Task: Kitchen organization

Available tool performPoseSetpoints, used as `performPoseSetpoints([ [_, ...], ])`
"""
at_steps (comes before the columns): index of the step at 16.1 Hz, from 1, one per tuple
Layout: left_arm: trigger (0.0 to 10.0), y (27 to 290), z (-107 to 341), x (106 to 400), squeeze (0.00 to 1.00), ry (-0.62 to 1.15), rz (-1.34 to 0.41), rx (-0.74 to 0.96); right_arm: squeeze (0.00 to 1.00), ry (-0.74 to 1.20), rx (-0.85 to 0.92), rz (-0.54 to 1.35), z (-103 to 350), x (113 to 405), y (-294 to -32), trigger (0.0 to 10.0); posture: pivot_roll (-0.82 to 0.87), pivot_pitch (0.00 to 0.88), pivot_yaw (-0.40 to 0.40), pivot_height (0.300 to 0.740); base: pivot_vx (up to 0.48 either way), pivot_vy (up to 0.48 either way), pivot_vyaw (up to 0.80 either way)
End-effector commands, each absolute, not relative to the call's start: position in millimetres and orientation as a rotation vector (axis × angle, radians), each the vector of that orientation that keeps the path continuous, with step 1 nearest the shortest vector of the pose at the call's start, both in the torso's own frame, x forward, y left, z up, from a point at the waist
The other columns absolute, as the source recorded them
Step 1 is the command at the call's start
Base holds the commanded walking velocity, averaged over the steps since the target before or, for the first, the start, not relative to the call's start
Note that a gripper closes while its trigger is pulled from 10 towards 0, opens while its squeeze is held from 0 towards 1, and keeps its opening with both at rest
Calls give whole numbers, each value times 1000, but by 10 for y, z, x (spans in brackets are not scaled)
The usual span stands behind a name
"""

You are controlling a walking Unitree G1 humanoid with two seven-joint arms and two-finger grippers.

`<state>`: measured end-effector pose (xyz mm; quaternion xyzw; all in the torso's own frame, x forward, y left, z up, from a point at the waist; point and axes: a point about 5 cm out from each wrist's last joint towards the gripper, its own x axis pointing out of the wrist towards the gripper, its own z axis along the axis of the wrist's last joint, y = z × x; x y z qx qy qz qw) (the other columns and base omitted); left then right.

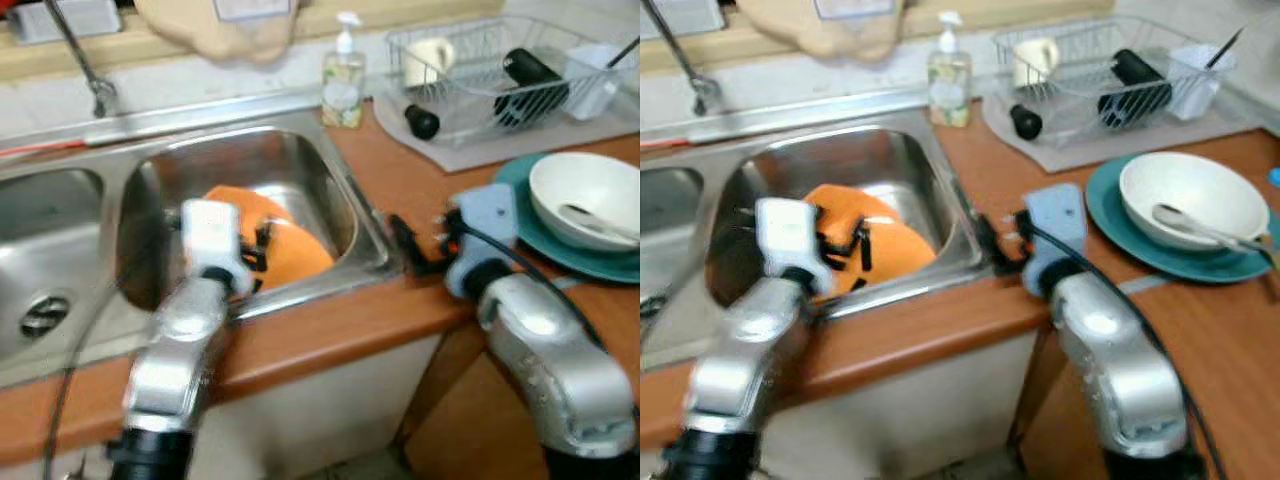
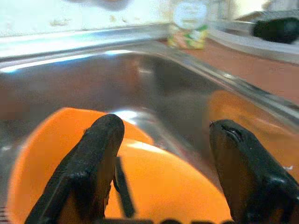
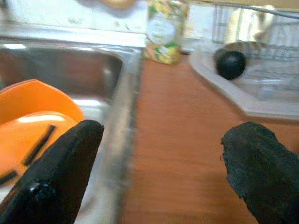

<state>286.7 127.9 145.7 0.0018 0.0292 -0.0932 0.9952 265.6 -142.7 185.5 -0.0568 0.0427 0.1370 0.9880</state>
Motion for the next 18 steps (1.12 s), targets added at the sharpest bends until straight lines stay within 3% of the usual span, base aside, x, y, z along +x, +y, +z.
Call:
performPoseSetpoints([
  [1,10000,1378,1474,2868,0,56,-152,21,1000,81,-111,296,1872,2672,-1381,10000,-168,0,47,740,0,0,0],
  [6,10000,1424,1476,2884,0,60,-147,39,1000,98,-116,257,1894,2751,-1435,10000,-177,0,47,740,0,0,0],
  [13,10000,1371,1589,2903,0,46,-373,112,1000,237,-206,101,1961,3029,-1786,10000,-180,0,52,740,0,0,0],
  [14,10000,1375,1611,2892,0,43,-411,104,769,277,-211,86,1941,3056,-1835,10000,-182,0,53,740,0,0,0],
  [15,10000,1382,1624,2887,0,42,-431,107,110,327,-212,91,1907,3072,-1858,10000,-182,0,54,740,0,0,0],
  [18,10000,1348,1616,2809,0,51,-537,114,4,350,-216,102,1903,3121,-1876,10000,-183,0,52,740,0,0,0],
])
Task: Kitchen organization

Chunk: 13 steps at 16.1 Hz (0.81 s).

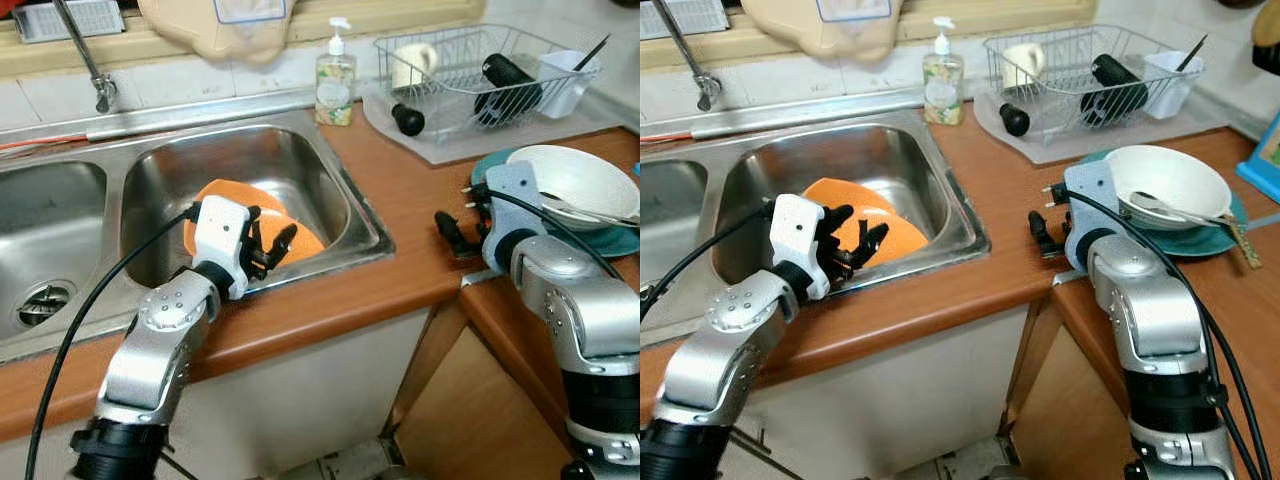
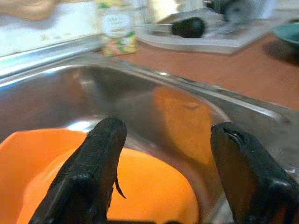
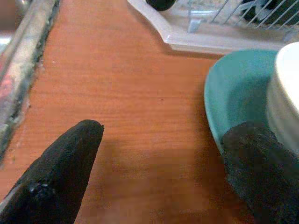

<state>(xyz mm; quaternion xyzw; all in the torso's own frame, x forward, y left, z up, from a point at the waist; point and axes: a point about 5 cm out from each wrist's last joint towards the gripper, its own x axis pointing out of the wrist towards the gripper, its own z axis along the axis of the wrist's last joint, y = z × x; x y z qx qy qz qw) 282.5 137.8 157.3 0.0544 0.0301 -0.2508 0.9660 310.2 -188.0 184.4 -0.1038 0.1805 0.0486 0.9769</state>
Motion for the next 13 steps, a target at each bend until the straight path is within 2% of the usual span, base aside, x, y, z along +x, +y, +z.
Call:
performPoseSetpoints([
  [1,10000,1333,1608,2770,0,58,-585,118,0,365,-202,96,1906,3138,-1885,10000,-182,0,50,740,0,0,0],
  [4,10000,1297,1609,2669,0,68,-690,109,0,374,-200,67,1912,3198,-1930,10000,-178,0,47,740,0,0,0],
  [13,10000,1282,1599,2597,0,86,-762,109,0,343,-196,9,2000,3285,-1986,10000,-172,0,44,740,0,0,0],
])
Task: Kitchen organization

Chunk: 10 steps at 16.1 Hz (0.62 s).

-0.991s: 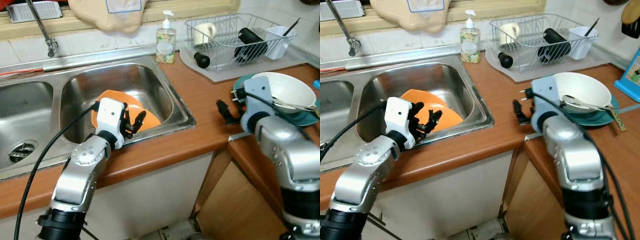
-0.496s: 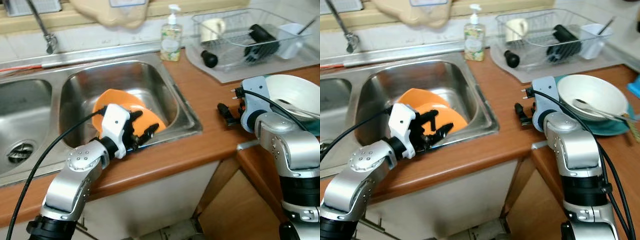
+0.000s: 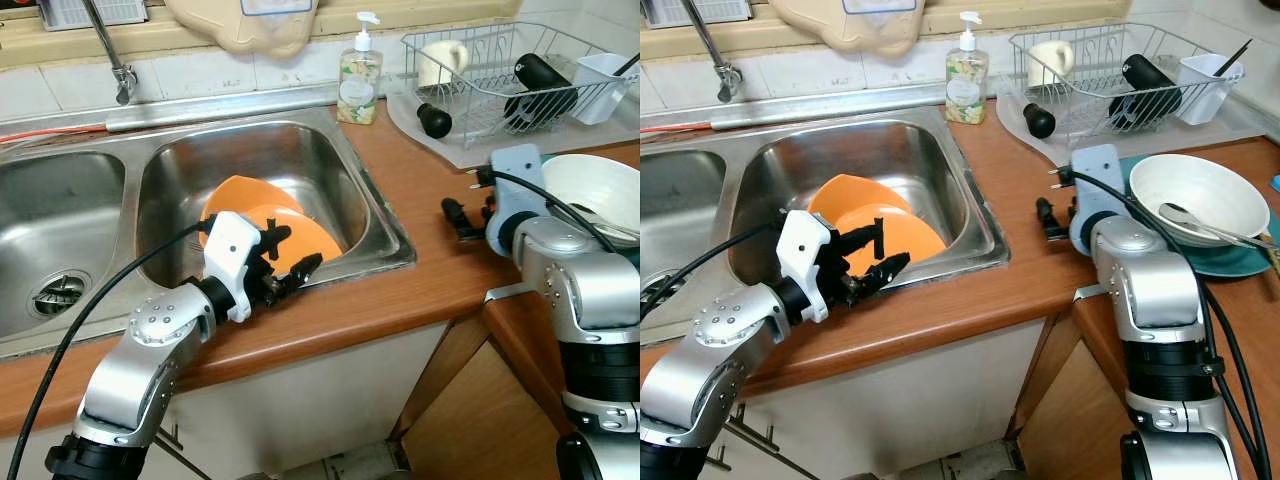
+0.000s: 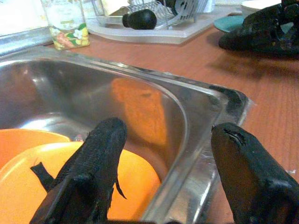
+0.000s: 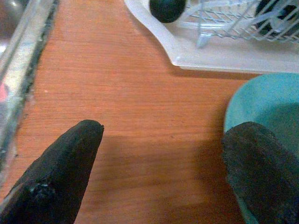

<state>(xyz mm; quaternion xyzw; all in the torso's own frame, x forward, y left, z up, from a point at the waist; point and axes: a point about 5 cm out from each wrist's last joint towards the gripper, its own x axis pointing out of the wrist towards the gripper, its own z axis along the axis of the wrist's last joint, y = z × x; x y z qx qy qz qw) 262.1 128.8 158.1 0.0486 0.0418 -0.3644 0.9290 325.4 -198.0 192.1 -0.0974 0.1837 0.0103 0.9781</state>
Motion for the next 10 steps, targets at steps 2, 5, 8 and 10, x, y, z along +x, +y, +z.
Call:
performPoseSetpoints([
  [2,10000,1279,1603,2577,0,87,-779,105,0,351,-183,-39,2010,3290,-2050,10000,-174,0,45,740,0,0,0],
  [5,10000,1261,1590,2545,0,97,-812,102,0,375,-164,-55,1968,3287,-2096,10000,-175,0,46,740,0,0,0],
  [8,10000,1243,1580,2516,0,103,-840,91,0,411,-108,-63,1900,3281,-2120,10000,-175,0,45,740,0,0,0],
  [10,10000,1234,1587,2482,0,108,-867,72,0,441,-114,-78,1846,3267,-2148,10000,-173,0,40,740,0,0,0],
])
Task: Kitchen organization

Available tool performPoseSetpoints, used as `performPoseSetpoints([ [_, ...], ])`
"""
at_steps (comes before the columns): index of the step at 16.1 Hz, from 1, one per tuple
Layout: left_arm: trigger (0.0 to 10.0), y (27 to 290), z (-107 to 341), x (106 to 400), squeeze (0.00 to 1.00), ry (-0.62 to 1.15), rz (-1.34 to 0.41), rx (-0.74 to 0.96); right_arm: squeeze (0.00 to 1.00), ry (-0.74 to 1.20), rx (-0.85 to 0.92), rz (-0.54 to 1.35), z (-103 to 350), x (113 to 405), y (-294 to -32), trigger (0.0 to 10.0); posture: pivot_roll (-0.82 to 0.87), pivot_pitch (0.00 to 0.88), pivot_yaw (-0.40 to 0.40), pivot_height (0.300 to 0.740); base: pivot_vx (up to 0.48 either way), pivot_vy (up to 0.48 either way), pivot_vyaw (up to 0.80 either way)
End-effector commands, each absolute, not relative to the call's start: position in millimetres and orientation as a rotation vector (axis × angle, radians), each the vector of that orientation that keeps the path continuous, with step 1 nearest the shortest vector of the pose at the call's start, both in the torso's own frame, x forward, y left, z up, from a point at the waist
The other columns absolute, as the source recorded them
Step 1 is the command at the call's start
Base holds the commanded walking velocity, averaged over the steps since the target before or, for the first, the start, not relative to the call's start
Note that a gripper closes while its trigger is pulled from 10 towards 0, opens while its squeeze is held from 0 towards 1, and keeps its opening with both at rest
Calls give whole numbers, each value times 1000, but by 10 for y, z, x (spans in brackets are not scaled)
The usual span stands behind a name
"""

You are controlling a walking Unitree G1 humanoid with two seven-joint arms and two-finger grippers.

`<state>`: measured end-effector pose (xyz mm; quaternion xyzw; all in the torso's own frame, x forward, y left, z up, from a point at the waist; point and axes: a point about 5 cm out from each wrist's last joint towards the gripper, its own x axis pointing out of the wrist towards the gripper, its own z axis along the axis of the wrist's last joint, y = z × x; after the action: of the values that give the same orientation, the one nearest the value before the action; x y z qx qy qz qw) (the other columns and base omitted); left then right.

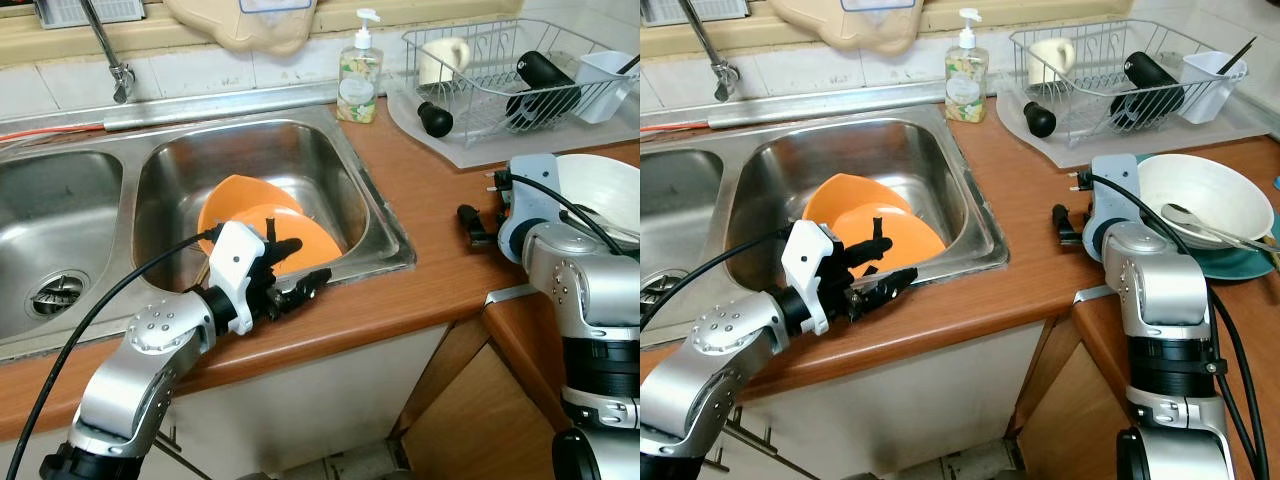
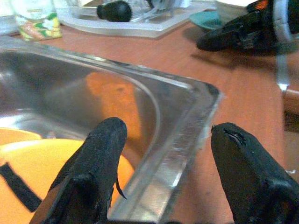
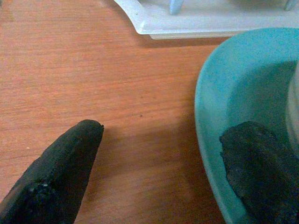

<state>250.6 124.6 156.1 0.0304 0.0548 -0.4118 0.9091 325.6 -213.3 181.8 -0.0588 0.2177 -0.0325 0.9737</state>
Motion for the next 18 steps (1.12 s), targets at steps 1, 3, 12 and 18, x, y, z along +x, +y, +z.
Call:
performPoseSetpoints([
  [1,10000,1234,1591,2460,0,112,-882,59,0,470,-135,-93,1811,3256,-2176,10000,-173,0,39,740,0,0,0],
  [3,10000,1235,1592,2440,0,116,-893,52,0,487,-144,-100,1786,3246,-2194,10000,-173,0,39,740,0,0,0],
  [12,10000,1260,1572,2438,0,143,-894,67,0,549,-71,107,1825,3127,-1846,10000,-176,0,46,740,0,0,0],
  [18,10000,1281,1568,2436,0,154,-887,71,0,581,-43,263,1779,2995,-1433,10000,-175,0,52,740,0,0,0],
])
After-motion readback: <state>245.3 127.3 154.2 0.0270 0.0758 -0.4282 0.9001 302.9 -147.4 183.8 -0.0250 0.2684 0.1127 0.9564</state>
